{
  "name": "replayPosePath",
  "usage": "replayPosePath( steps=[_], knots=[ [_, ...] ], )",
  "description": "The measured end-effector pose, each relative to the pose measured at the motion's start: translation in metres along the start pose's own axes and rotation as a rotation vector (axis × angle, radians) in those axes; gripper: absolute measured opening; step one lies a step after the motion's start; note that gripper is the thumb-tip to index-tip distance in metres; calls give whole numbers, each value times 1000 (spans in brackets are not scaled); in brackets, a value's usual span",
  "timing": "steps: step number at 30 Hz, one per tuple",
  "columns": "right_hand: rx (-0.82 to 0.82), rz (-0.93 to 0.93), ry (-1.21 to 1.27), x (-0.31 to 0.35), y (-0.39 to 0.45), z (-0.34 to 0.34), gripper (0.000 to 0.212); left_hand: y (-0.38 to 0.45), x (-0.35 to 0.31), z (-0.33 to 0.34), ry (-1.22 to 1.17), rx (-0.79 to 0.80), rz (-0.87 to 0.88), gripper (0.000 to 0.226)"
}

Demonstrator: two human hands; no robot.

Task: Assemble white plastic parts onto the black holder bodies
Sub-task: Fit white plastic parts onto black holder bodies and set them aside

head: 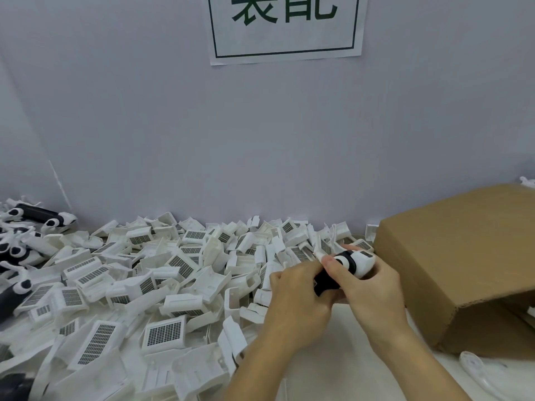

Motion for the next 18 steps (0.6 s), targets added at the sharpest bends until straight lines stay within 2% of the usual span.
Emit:
replayPosePath(
  steps=[4, 7, 10, 14, 16, 18],
  knots=[
    [-31, 5, 34, 1, -1, -1, 18, -1, -3, 1, -13, 2, 5, 19],
    [-14, -1, 70, 6, -2, 1, 21, 0, -1, -1, -51, -34, -32, 17],
    [32, 7, 94, 11, -5, 4, 16, 0, 2, -3, -73, -59, -63, 17],
    [138, 19, 64, 11, -8, 9, 55, -2, -6, -13, -60, -222, 22, 10],
    [140, 52, 44, 8, -10, 10, 82, -1, -7, -22, -141, -363, 22, 10],
    [112, 65, 19, 8, -11, 9, 92, 1, -7, -29, -309, -436, -34, 11]
  ],
)
Point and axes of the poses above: each hand's wrist, its own y-axis towards the middle knuckle, its own z-axis out of the palm, x = y × z, the point moved 4 cm from there along y, towards the middle knuckle, and after that the axes turned 5 degrees about -y, right-handed, at the moved point
